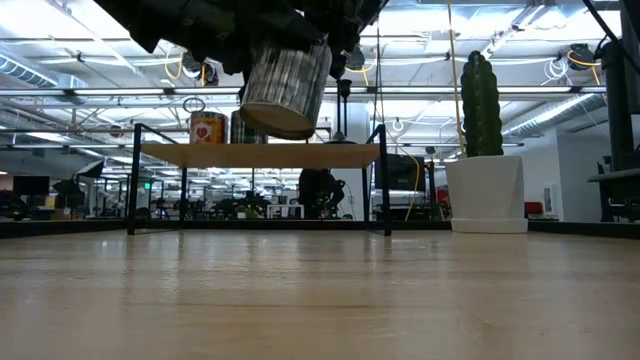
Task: Pick & Place candle stick holders
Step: Put the brown scented candle can on the shelf
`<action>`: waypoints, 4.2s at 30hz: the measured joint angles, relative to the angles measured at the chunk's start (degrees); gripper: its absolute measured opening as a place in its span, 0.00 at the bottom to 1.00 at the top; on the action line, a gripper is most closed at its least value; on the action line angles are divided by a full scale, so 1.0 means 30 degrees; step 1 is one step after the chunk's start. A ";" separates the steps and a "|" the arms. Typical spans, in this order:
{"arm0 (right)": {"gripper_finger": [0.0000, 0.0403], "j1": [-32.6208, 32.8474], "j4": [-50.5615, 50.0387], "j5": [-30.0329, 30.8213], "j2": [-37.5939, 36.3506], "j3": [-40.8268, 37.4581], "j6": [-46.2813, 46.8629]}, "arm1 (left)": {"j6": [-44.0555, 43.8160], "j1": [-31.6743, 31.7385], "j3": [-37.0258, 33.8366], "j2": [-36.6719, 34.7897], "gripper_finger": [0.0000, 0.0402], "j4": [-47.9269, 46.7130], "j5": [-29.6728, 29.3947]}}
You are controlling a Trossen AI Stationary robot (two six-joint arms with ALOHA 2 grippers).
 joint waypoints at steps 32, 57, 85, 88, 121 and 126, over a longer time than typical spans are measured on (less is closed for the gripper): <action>0.20 0.0007 -0.0218 -0.0085 0.0022 0.0000 -0.0538 | 0.0868 -0.0525 0.0008 -0.0015 0.87 -0.1147 -0.1619; 0.33 -0.0546 -0.6860 0.2572 -0.3273 0.0015 -0.1412 | 0.0174 -0.0437 -0.0058 -0.5144 0.86 -0.8187 -1.1565; 0.00 -0.0539 -0.9400 0.2623 -0.5770 -0.0015 -0.0965 | -0.0677 0.2565 -0.2684 -0.8270 0.86 -0.5089 -2.1519; 0.00 -0.0539 -0.9404 0.2645 -0.5808 -0.0015 -0.0800 | -0.0325 0.2565 -0.3781 -0.8290 0.86 -0.2792 -2.1952; 0.00 -0.0539 -0.9116 0.3585 -0.5792 -0.0015 0.0153 | 0.2310 0.5267 -0.5413 -0.4299 0.89 0.4966 -2.1381; 0.00 -0.0539 -0.9119 0.3585 -0.5785 -0.0015 0.0127 | 0.2638 0.5318 -0.5413 -0.4323 0.86 0.4978 -2.0950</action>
